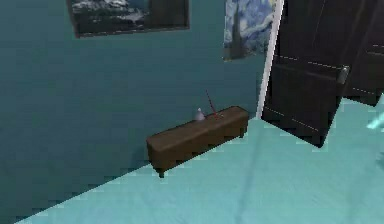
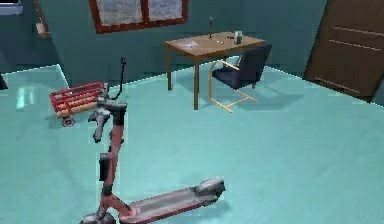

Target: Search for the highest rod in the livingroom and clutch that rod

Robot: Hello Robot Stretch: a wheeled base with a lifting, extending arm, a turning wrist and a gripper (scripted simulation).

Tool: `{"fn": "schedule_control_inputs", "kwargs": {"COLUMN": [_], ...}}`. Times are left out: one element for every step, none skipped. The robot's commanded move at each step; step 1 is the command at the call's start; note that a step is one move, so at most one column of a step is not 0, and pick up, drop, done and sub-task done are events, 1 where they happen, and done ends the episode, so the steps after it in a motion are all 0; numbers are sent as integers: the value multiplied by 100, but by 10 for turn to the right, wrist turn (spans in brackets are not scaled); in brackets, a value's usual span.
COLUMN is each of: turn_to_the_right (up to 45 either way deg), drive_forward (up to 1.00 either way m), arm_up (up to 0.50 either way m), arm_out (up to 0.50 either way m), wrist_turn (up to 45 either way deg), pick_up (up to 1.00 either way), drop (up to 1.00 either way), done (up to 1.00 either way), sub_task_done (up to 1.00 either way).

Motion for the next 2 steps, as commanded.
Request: {"fn": "schedule_control_inputs", "kwargs": {"turn_to_the_right": [0,450], "drive_forward": [80,0], "arm_up": [0,0], "arm_out": [0,0], "wrist_turn": [0,0], "pick_up": [0,0], "drop": [0,0], "done": [0,0], "sub_task_done": [0,0]}}
